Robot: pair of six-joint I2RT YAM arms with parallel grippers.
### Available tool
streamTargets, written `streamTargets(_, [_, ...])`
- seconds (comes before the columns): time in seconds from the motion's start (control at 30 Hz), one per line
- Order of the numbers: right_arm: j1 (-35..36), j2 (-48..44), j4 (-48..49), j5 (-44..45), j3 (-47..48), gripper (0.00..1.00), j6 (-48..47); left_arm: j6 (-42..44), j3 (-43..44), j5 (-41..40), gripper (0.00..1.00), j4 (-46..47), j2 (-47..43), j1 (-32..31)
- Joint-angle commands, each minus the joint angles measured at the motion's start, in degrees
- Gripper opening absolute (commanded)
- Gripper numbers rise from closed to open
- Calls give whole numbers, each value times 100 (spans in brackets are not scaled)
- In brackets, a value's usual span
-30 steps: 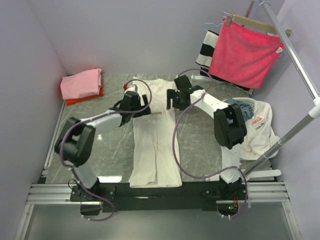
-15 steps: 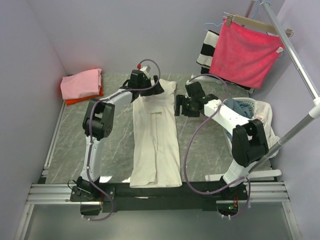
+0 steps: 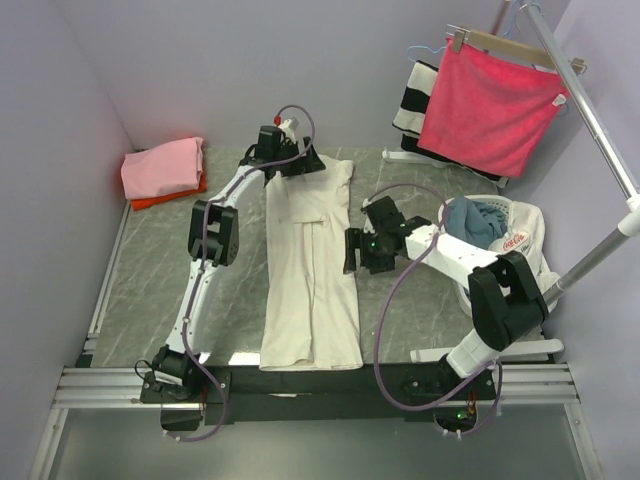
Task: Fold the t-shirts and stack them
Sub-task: Fold the tshirt
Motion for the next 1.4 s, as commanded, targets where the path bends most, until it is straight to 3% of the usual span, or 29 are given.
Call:
streamTargets(0.0, [231,-361,63,67,-54,83,235,-79,-98,283,100,200,126,143])
streamTargets(0.1, [275,-589,-16,269,-150,84,349,61,470,213,99,297,275,161])
streamTargets(0.33, [284,-1450,-52,507,-651,86,586,254,490,54,99,966,-5,293])
streamTargets(0.47, [275,-2170,89,822,-1055,89,788,308,-79,45,99,1237,-968,302])
streamTargets(0.63, [266,-2497,-16,877,-1249,90,841,456,-1582,-218,100,1520,-2587,179])
streamTargets(0.77, [275,-2786,10,236,-1634,89,771,423,-3390,-945,99,1212,-4692,3])
streamTargets(0.8, [275,-2848,19,130,-1723,89,780,309,-4456,-1113,100,1212,-5091,-40])
streamTargets(0.87, [301,-3050,54,-46,-1985,89,824,-78,-5682,-1263,99,1474,-6291,-119])
streamTargets(0.9, [319,-3138,54,-151,-2066,89,850,-210,-6819,-1412,99,1537,-6699,-268])
streamTargets(1.0, [389,-3411,63,-345,-2373,88,912,-509,-8669,-2062,99,1363,-8097,-785])
streamTargets(1.17, [608,-3657,10,-433,-2787,87,1079,-1580,-10501,-2747,99,572,-10082,-1674])
streamTargets(1.37, [1092,-3842,151,-556,-3288,84,1553,-3171,-11312,-3635,100,-816,-11377,-3019])
